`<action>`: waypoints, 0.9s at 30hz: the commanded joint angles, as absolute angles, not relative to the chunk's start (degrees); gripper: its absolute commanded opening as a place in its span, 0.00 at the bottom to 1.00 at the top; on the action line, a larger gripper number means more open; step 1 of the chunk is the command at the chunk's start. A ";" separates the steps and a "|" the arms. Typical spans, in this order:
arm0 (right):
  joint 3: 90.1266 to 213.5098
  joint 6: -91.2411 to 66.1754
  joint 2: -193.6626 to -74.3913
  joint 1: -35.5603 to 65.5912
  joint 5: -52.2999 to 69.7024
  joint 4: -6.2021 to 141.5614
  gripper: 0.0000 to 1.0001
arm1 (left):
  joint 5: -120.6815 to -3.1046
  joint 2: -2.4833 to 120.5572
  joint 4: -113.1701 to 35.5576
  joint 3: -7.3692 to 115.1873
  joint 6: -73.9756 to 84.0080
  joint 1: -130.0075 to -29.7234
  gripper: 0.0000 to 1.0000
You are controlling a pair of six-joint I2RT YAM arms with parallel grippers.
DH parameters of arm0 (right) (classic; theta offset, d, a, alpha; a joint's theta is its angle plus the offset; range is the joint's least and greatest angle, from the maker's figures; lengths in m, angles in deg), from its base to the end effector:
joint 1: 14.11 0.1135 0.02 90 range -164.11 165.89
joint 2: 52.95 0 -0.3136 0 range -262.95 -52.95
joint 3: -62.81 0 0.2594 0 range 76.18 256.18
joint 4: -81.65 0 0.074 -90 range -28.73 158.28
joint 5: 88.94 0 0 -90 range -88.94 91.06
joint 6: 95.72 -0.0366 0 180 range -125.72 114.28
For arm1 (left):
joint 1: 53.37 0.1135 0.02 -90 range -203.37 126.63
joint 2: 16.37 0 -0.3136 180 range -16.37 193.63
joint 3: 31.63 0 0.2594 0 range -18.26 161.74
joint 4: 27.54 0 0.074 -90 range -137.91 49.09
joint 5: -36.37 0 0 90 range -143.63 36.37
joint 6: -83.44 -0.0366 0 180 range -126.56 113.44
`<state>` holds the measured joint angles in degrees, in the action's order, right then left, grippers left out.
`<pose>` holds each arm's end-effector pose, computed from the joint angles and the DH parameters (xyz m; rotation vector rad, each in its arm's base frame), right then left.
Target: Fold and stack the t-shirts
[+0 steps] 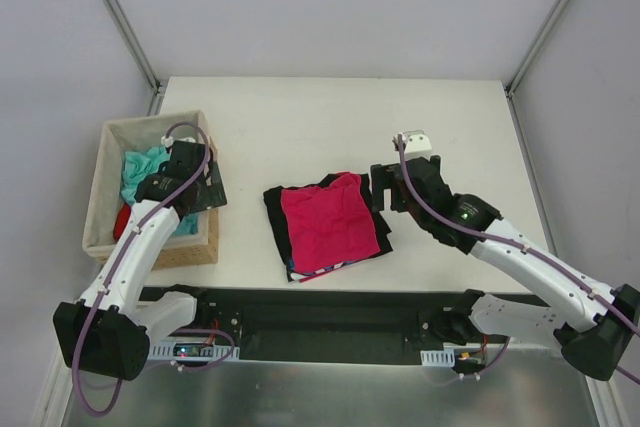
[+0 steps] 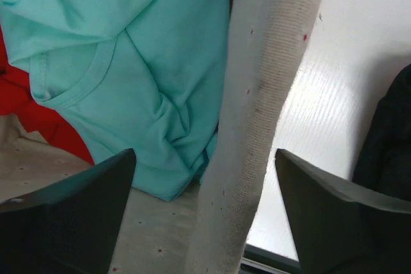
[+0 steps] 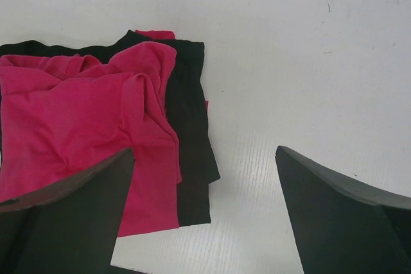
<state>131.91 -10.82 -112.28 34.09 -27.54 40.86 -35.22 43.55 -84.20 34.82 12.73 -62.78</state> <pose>0.1508 0.1424 0.3726 -0.4711 1.9856 0.0522 0.1896 -0.0197 0.3309 -0.3455 2.3675 0.1603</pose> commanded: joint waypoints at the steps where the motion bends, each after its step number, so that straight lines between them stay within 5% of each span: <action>1: 133.93 -11.78 -112.27 34.93 -29.52 40.94 0.96 | -35.26 44.71 -86.17 35.79 12.07 -62.77 0.99; 10: 134.37 -11.52 -112.62 35.46 -30.32 40.76 0.97 | -39.21 47.69 -86.09 47.20 10.49 -62.77 0.99; 27: 133.58 -10.11 -110.78 35.90 -33.22 39.62 0.97 | -42.82 80.48 -77.39 72.00 3.54 -59.52 0.99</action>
<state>132.76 -10.78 -113.37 35.54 -30.71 40.57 -41.29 77.34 -78.93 67.80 5.34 -61.42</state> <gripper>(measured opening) 0.967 0.991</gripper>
